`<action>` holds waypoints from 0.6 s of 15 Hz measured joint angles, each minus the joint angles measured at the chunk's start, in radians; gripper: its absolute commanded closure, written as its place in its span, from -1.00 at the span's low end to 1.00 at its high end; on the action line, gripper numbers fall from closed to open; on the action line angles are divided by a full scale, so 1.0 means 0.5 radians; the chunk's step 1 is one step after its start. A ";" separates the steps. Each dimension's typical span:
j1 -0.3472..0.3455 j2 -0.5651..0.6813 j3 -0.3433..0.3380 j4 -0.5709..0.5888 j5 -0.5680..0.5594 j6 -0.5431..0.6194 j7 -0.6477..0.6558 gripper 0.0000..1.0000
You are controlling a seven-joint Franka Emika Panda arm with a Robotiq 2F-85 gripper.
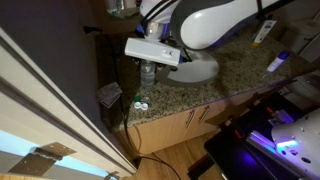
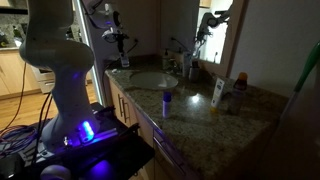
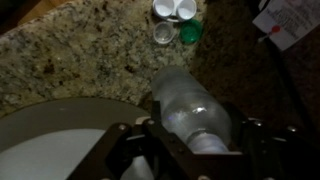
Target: Pick the clear bottle on the left and put it near the sink
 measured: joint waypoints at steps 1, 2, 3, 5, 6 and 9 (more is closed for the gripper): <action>-0.054 -0.092 -0.009 -0.080 0.106 0.000 -0.038 -0.26; -0.111 -0.178 -0.012 -0.152 0.234 0.001 -0.099 -0.26; -0.155 -0.257 -0.013 -0.208 0.322 0.001 -0.154 -0.26; -0.194 -0.358 -0.014 -0.281 0.366 0.001 -0.176 0.24; -0.194 -0.366 -0.010 -0.288 0.365 -0.002 -0.173 0.24; -0.190 -0.312 0.009 -0.284 0.304 -0.004 -0.150 0.24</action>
